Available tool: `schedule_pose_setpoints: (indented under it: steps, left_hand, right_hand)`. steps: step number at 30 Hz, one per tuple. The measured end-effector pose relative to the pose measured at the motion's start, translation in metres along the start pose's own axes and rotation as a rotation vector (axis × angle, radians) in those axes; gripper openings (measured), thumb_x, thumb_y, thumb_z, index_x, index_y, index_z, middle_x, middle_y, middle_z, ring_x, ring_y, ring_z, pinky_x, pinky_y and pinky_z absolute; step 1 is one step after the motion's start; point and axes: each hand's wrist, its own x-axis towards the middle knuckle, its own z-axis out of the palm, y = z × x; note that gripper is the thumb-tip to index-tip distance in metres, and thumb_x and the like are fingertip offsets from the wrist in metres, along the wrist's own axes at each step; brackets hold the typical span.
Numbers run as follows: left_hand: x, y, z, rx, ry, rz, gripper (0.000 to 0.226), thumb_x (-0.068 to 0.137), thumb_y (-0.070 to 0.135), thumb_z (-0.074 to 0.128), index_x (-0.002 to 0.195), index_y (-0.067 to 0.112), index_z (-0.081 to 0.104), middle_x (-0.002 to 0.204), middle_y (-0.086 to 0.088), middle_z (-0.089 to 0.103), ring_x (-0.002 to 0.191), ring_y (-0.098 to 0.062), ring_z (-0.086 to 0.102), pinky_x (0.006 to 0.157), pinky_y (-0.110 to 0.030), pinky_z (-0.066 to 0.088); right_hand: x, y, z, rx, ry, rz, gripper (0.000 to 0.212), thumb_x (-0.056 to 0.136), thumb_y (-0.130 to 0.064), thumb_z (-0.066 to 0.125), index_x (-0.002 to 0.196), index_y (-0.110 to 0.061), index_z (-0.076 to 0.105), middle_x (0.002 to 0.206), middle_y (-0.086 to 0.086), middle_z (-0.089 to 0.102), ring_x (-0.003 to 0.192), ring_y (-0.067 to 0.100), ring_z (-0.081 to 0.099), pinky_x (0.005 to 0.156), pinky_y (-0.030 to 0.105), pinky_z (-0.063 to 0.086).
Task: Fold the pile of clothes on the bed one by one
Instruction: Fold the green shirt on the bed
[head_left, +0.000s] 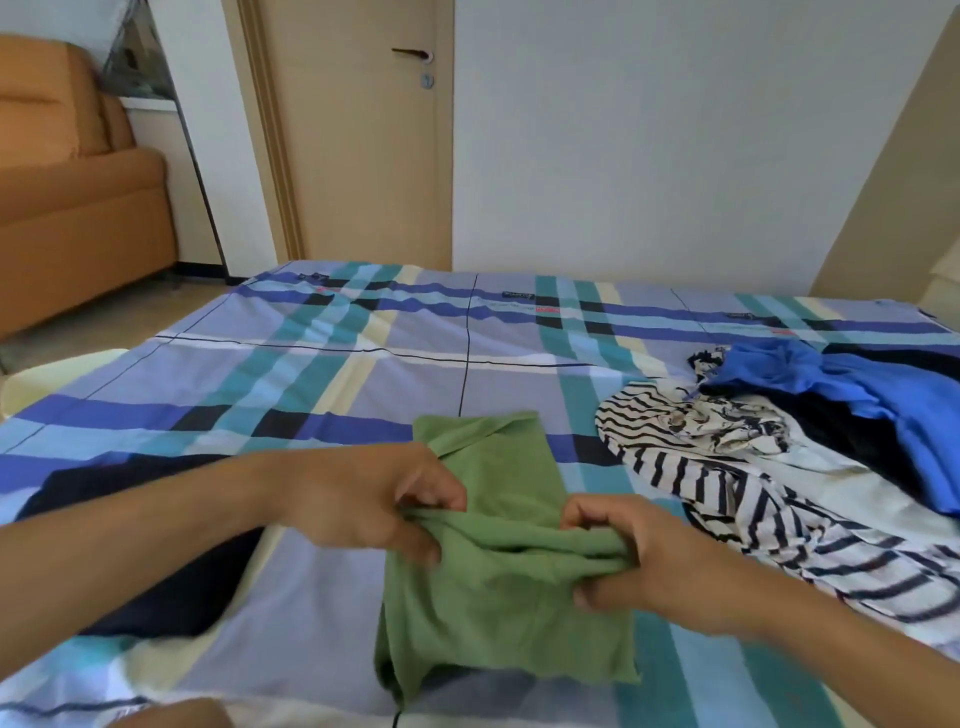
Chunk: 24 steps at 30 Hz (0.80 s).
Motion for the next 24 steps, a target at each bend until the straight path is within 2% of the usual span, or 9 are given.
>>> schedule_pose_setpoints:
  steps: [3,6,9,11,14,16,19,21,24]
  left_hand:
    - [0.02,0.0,-0.046,-0.049,0.108,-0.054,0.015,0.089,-0.005,0.067,0.091,0.01,0.072,0.09,-0.001,0.076,0.084,-0.014,0.07,0.08,-0.022,0.052]
    - [0.052,-0.008,-0.099,0.006,0.367,-0.13,0.018,0.087,-0.003,0.068,0.096,0.012,0.072,0.095,-0.004,0.075,0.09,-0.019,0.068,0.087,-0.028,0.054]
    - [0.091,-0.03,-0.123,0.322,0.694,-0.356,0.038,0.089,0.009,0.065,0.126,0.012,0.059,0.119,-0.009,0.064,0.103,-0.025,0.059,0.087,-0.035,0.048]
    - [0.111,-0.047,-0.104,0.573,0.761,-0.413,0.05,0.091,0.02,0.062,0.138,0.015,0.048,0.136,-0.011,0.052,0.124,-0.032,0.047,0.099,-0.042,0.043]
    - [0.136,-0.083,-0.033,0.566,0.649,-0.249,0.055,0.097,0.039,0.052,0.146,0.019,0.041,0.151,-0.008,0.038,0.14,-0.031,0.033,0.112,-0.048,0.033]
    - [0.144,-0.112,0.02,0.6,0.512,-0.244,0.073,0.094,0.063,0.027,0.154,0.021,0.03,0.163,-0.004,0.023,0.151,-0.028,0.017,0.12,-0.047,0.021]
    - [0.147,-0.151,0.068,0.579,0.439,-0.322,0.109,0.071,0.085,-0.016,0.159,0.028,0.013,0.167,0.008,0.001,0.154,-0.018,-0.007,0.123,-0.049,0.006]
    - [0.15,-0.158,0.075,0.565,0.463,-0.354,0.106,0.071,0.083,-0.013,0.159,0.03,0.011,0.167,0.01,-0.003,0.153,-0.015,-0.013,0.123,-0.049,-0.001]
    - [0.148,-0.149,0.074,0.433,0.525,-0.434,0.087,0.082,0.076,0.015,0.157,0.033,0.017,0.167,0.007,-0.004,0.153,-0.018,-0.013,0.121,-0.053,-0.001]
  right_hand:
    - [0.047,-0.004,-0.038,-0.005,0.114,-0.011,0.026,0.08,0.008,0.072,0.097,-0.01,0.063,0.081,0.0,0.064,0.074,0.01,0.06,0.068,0.02,0.046]
    - [0.111,-0.006,-0.081,-0.064,0.371,-0.01,0.031,0.079,0.0,0.076,0.104,-0.009,0.061,0.094,0.007,0.069,0.081,0.016,0.065,0.077,0.029,0.051]
    - [0.165,0.004,-0.103,-0.143,0.653,0.038,0.059,0.082,-0.011,0.077,0.132,-0.015,0.046,0.123,0.016,0.058,0.102,0.026,0.06,0.083,0.034,0.048]
    - [0.184,0.02,-0.093,-0.26,0.724,0.096,0.074,0.088,-0.019,0.073,0.148,-0.013,0.031,0.142,0.018,0.043,0.126,0.032,0.048,0.098,0.035,0.04]
    - [0.19,0.054,-0.042,-0.353,0.591,0.076,0.072,0.098,-0.034,0.058,0.155,-0.011,0.022,0.157,0.016,0.029,0.143,0.031,0.033,0.115,0.041,0.03]
    - [0.187,0.089,0.0,-0.48,0.413,0.08,0.07,0.101,-0.051,0.039,0.158,-0.016,0.019,0.164,0.012,0.02,0.15,0.028,0.02,0.122,0.05,0.018]
    - [0.175,0.134,0.042,-0.7,0.228,0.222,0.103,0.075,-0.084,-0.017,0.16,-0.031,0.007,0.168,0.002,0.0,0.155,0.022,-0.003,0.122,0.05,0.0]
    - [0.174,0.148,0.048,-0.731,0.25,0.241,0.125,0.052,-0.084,-0.037,0.159,-0.035,0.004,0.168,-0.001,-0.002,0.154,0.021,-0.006,0.122,0.051,-0.003]
    - [0.177,0.144,0.042,-0.666,0.241,0.253,0.112,0.064,-0.091,-0.018,0.159,-0.036,0.006,0.168,0.0,-0.003,0.154,0.021,-0.007,0.121,0.052,-0.005]
